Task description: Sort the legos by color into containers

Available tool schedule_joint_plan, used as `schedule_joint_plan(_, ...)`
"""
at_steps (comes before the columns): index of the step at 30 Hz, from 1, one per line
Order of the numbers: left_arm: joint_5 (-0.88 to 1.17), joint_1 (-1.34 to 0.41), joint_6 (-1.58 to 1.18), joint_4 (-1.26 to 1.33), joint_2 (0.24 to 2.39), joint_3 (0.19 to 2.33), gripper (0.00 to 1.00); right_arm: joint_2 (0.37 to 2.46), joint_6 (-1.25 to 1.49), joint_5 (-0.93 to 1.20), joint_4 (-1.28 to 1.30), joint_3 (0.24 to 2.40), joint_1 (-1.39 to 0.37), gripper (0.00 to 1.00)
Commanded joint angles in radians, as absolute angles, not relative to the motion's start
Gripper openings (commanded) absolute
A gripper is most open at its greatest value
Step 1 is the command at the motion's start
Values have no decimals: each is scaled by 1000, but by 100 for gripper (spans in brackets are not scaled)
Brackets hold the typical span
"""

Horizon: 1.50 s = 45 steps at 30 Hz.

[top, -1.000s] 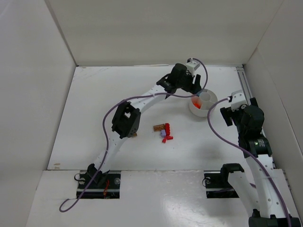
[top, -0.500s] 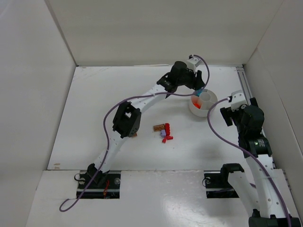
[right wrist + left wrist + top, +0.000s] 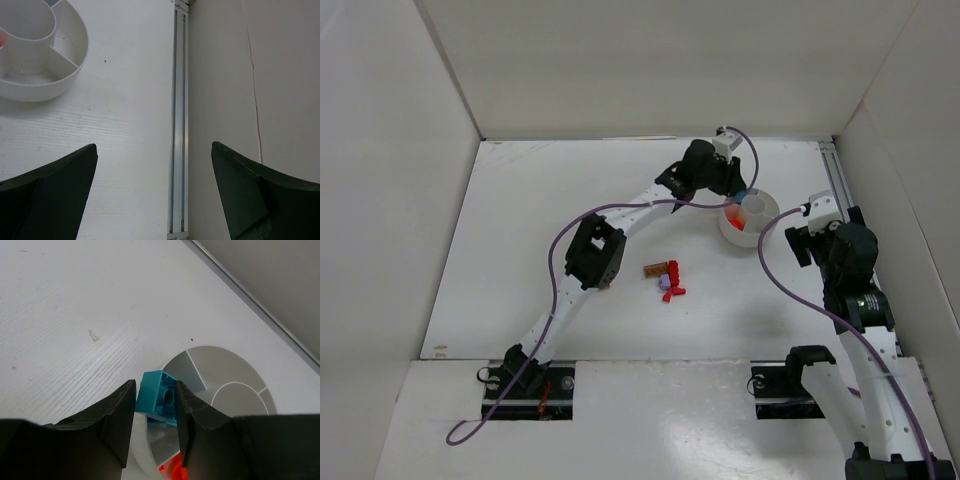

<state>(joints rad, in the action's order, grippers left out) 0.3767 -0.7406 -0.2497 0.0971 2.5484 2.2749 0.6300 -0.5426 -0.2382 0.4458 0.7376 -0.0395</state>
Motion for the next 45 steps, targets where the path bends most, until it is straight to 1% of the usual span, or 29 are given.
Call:
schedule_joint_plan(1, 394, -741, -261, 155, 2520, 2298, 33, 623, -541, -239, 416, 762, -34, 100)
schedule_joint_plan(7, 407, -741, -261, 176, 2459, 2217, 22, 623, -541, -230, 407, 762, -34, 100)
schedule_joint_plan(9, 416, -741, -261, 187, 2427, 2186, 21, 623, -541, -230, 397, 762, -34, 100)
schedule_joint_plan(11, 416, -741, -261, 198, 2404, 2142, 17, 623, -541, -230, 397, 762, -34, 100)
schedule_joint_plan(13, 416, -741, -241, 198, 2373, 2115, 15, 623, -541, -221, 397, 762, -34, 100)
schedule_joint_plan(16, 416, -741, -221, 198, 2327, 2051, 10, 623, -541, -221, 388, 762, -34, 100)
schedule_joint_plan(19, 416, -741, -212, 227, 2274, 1965, 10, 623, -551, -221, 388, 752, -34, 100)
schedule_joint_plan(22, 416, -741, -202, 238, 2254, 1931, 10, 614, -551, -210, 379, 752, -34, 100)
schedule_joint_plan(30, 373, -770, -169, 236, 2244, 1930, 9, 614, -551, -201, 379, 752, -34, 100)
schedule_joint_plan(34, 339, -770, -169, 249, 2275, 1951, 9, 614, -551, -192, 379, 752, -34, 100)
schedule_joint_plan(39, 348, -779, -169, 239, 2299, 1980, 10, 614, -560, -192, 370, 752, -34, 100)
schedule_joint_plan(42, 327, -779, -160, 229, 2299, 1980, 26, 614, -560, -192, 370, 742, -34, 100)
schedule_joint_plan(44, 318, -779, -160, 218, 2299, 1971, 33, 623, -560, -192, 370, 742, -34, 100)
schedule_joint_plan(45, 318, -779, -160, 204, 2299, 1961, 40, 623, -560, -192, 370, 742, -34, 100)
